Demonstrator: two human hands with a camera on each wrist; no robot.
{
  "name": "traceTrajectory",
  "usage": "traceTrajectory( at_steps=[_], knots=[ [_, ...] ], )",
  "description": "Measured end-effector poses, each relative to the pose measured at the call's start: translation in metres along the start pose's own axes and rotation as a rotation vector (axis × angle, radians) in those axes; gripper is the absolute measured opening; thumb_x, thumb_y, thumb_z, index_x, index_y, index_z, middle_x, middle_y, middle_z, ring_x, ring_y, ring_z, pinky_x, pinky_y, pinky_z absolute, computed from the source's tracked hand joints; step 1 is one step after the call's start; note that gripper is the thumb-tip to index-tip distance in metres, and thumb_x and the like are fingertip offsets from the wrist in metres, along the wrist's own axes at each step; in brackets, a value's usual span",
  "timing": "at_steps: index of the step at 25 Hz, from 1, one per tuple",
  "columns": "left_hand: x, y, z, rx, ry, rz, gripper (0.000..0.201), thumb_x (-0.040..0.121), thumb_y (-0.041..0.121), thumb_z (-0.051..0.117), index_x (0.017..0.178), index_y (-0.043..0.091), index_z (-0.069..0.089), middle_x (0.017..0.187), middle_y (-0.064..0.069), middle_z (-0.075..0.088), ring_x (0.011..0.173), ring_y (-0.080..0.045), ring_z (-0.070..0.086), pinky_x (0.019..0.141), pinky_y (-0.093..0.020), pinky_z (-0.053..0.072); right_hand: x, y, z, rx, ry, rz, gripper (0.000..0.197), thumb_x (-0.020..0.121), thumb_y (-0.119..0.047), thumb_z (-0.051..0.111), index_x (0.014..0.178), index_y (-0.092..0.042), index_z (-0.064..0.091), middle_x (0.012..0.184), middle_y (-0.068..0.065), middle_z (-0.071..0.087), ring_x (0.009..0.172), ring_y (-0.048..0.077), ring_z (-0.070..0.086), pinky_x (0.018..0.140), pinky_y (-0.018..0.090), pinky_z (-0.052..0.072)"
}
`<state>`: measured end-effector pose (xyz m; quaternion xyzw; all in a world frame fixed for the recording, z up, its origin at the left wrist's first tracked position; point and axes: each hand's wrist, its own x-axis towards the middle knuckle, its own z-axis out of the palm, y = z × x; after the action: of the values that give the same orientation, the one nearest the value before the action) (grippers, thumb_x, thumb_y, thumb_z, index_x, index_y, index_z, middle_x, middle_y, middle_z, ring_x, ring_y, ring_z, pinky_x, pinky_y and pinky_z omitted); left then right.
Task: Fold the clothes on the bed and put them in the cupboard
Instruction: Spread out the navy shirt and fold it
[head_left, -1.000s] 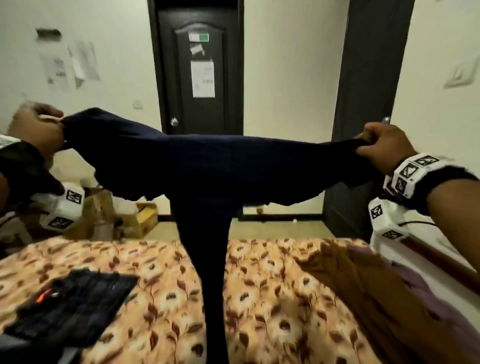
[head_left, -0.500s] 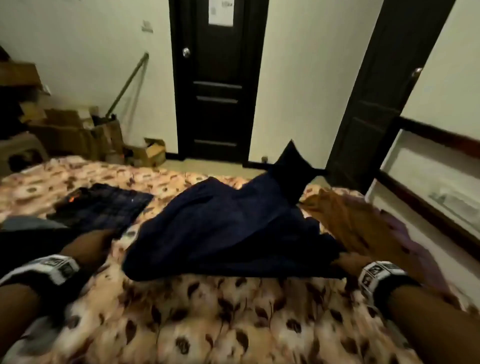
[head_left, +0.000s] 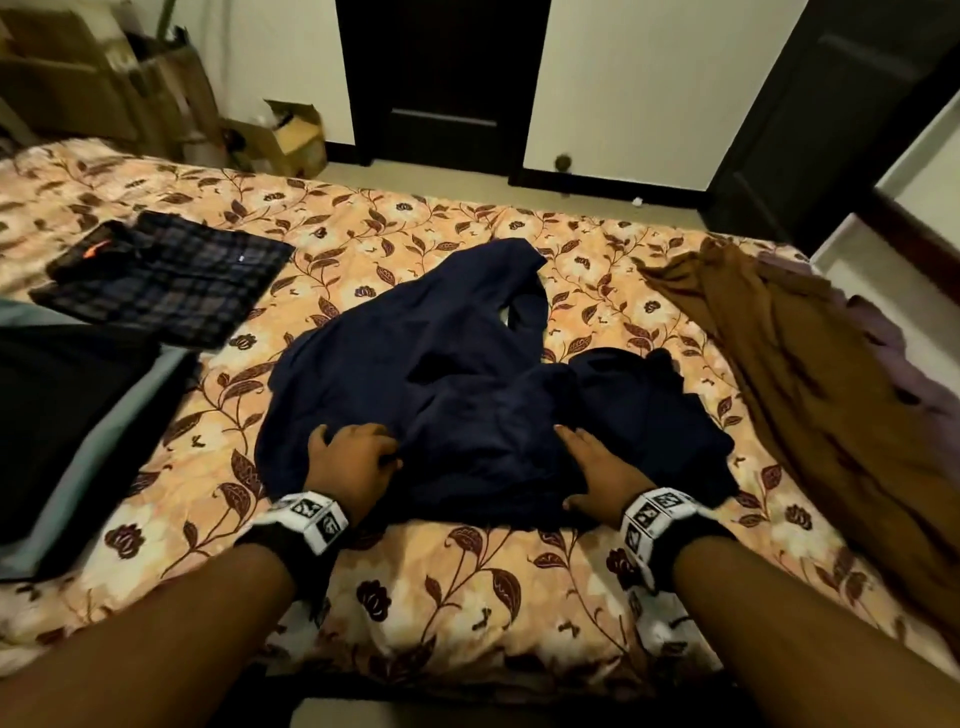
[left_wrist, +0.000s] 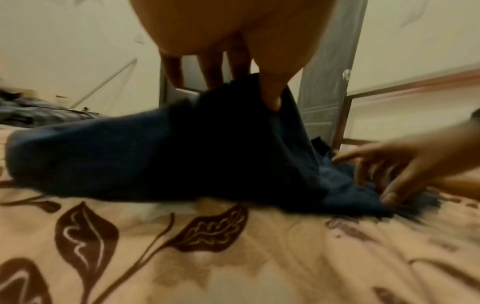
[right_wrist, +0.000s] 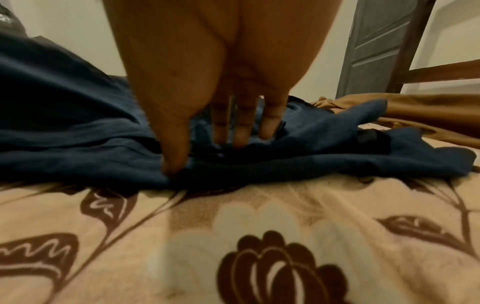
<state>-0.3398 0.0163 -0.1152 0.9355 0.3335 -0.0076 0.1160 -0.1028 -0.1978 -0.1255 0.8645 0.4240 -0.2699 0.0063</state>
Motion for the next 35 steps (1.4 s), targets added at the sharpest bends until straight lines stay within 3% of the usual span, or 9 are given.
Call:
traceTrajectory(
  at_steps=[4,8,12,15,18,24,28,32,35],
  knots=[
    [-0.067,-0.006,0.002,-0.664,0.143,0.295,0.027,0.077,0.032,0.05,0.09,0.038,0.073,0.113,0.018,0.068,0.114,-0.006,0.061,0.108,-0.028,0.038,-0.008,-0.004,0.012,-0.119,0.228,0.069,0.082,0.086,-0.038,0.062,0.151,-0.029,0.013,0.139,0.006,0.046,0.121,0.032,0.048,0.098,0.044,0.043],
    [-0.122,-0.006,0.003,-0.67,-0.208,0.276,0.036,0.063,0.047,0.037,0.078,0.051,0.069,0.096,0.042,0.063,0.114,0.02,0.047,0.117,-0.019,-0.002,-0.035,-0.023,0.02,-0.029,0.571,0.015,0.102,0.07,-0.04,0.077,0.151,-0.035,0.015,0.159,0.007,0.013,0.138,0.036,0.026,0.106,0.056,0.031],
    [-0.122,-0.007,0.007,-0.478,-0.27,0.112,0.055,0.054,0.059,0.023,0.059,0.024,0.065,0.075,0.014,0.064,0.095,-0.002,0.059,0.113,-0.031,0.008,-0.074,-0.084,0.02,-0.38,0.033,-0.271,0.041,0.088,-0.042,0.052,0.127,-0.028,0.057,0.152,-0.003,0.032,0.143,0.021,0.023,0.112,0.064,0.0],
    [-0.129,-0.009,0.005,-0.328,-0.175,0.035,0.051,0.065,0.065,0.024,0.048,0.023,0.047,0.052,0.005,0.053,0.069,-0.009,0.059,0.084,-0.032,0.031,-0.13,-0.11,0.035,-0.235,-0.254,-0.331,0.044,0.084,-0.055,0.051,0.109,-0.021,0.067,0.1,-0.001,0.065,0.098,0.023,0.06,0.1,0.042,0.042],
    [-0.13,0.0,0.012,-0.147,-0.12,-0.026,0.046,0.068,0.067,0.021,0.065,0.029,0.047,0.069,0.008,0.056,0.086,-0.012,0.061,0.078,-0.032,0.024,-0.163,-0.113,0.044,0.002,-0.643,-0.242,0.059,0.077,-0.06,0.066,0.123,-0.026,0.058,0.116,-0.007,0.062,0.102,0.016,0.057,0.09,0.031,0.046],
    [-0.111,0.039,0.043,-0.127,-0.026,0.142,0.024,0.072,0.044,0.06,0.09,0.031,0.069,0.087,0.005,0.063,0.079,-0.024,0.064,0.067,-0.035,0.038,-0.081,-0.006,0.011,0.33,0.143,0.08,0.012,0.086,-0.028,0.069,0.088,-0.016,0.07,0.093,0.003,0.07,0.092,0.019,0.065,0.078,0.027,0.047],
    [-0.099,0.037,0.059,-0.184,-0.073,0.015,0.024,0.09,0.032,0.058,0.111,0.026,0.068,0.108,0.001,0.061,0.101,-0.025,0.057,0.082,-0.034,0.044,-0.028,0.086,-0.017,0.322,0.368,0.244,0.041,0.083,-0.011,0.066,0.124,-0.01,0.059,0.126,0.019,0.056,0.114,0.036,0.056,0.098,0.042,0.046],
    [-0.101,0.034,0.062,-0.279,-0.072,0.03,0.034,0.078,0.036,0.044,0.087,0.018,0.071,0.085,-0.001,0.067,0.081,-0.027,0.06,0.069,-0.037,0.047,-0.003,0.119,-0.023,0.761,0.303,0.364,0.033,0.089,-0.026,0.064,0.117,-0.024,0.047,0.096,0.01,0.062,0.062,0.03,0.059,0.053,0.036,0.052],
    [-0.1,0.034,0.059,-0.423,-0.067,-0.004,0.036,0.071,0.042,0.042,0.082,0.015,0.064,0.076,0.0,0.065,0.071,-0.022,0.059,0.063,-0.031,0.04,0.0,0.118,-0.025,0.704,0.252,0.378,0.011,0.083,-0.017,0.073,0.081,-0.01,0.064,0.061,0.007,0.059,0.055,0.025,0.053,0.052,0.027,0.045]
  ],
)
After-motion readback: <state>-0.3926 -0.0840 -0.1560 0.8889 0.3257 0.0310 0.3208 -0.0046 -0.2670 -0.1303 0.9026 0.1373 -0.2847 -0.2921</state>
